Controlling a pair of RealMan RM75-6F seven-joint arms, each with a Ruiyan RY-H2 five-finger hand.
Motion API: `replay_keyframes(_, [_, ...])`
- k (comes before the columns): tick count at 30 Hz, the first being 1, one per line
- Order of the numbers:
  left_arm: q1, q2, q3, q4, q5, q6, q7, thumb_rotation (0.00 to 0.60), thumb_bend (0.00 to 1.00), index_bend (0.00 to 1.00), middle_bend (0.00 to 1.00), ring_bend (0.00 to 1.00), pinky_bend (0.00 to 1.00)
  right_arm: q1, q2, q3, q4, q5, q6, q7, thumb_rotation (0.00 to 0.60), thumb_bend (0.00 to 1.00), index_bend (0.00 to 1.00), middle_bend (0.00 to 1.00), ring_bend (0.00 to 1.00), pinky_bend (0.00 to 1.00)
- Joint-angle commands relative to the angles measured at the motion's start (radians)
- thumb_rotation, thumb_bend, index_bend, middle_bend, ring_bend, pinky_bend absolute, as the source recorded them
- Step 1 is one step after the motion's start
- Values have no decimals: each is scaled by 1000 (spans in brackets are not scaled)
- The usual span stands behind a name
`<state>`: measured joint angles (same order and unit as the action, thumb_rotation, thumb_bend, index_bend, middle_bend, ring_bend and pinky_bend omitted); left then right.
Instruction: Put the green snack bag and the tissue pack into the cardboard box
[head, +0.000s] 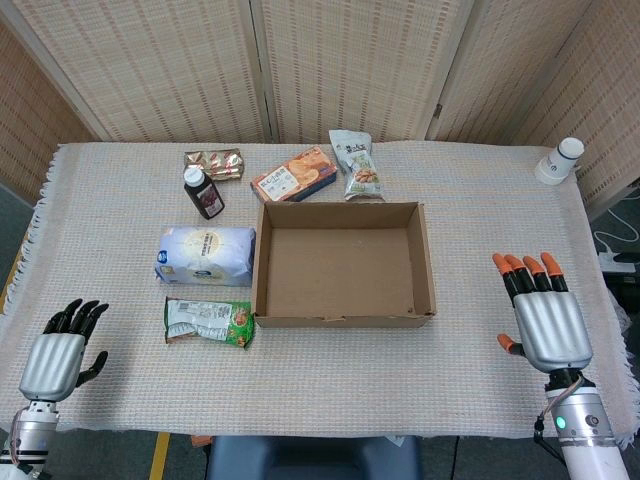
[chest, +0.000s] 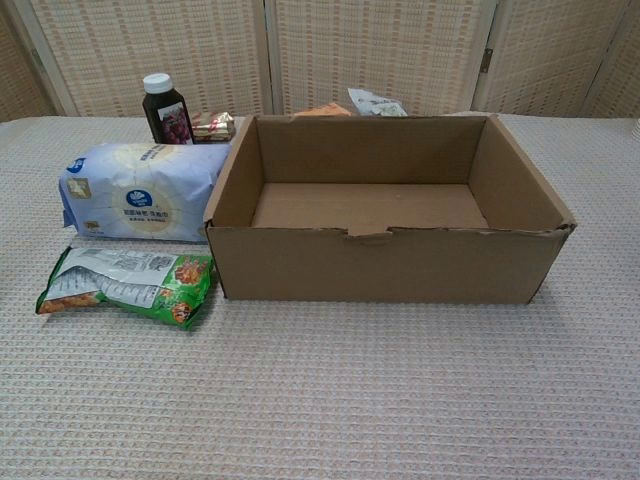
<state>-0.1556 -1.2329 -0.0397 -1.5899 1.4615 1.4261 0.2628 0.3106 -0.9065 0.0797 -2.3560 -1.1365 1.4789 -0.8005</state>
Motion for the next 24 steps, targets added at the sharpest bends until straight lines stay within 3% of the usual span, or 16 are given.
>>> replay_keyframes(1, [-1,-1,-4,-3,10,10,-7,600,316,158,135,60,186,-1,-2,-2,0,-7,0,1,600,58,69,107,0,69])
replay_keyframes(6, [-4,-8,-9,7,53,44,-27,600,316,177,168,86,199,-2,0,-1,0,-5,1,5,600,58,69,107,0,69])
replay_keyframes(24, [-22,0,-10,6,29,-1,-36,600,316,177,165,86,199,14,-22,16,0,52,21,-37,600,57,69,107,0,69])
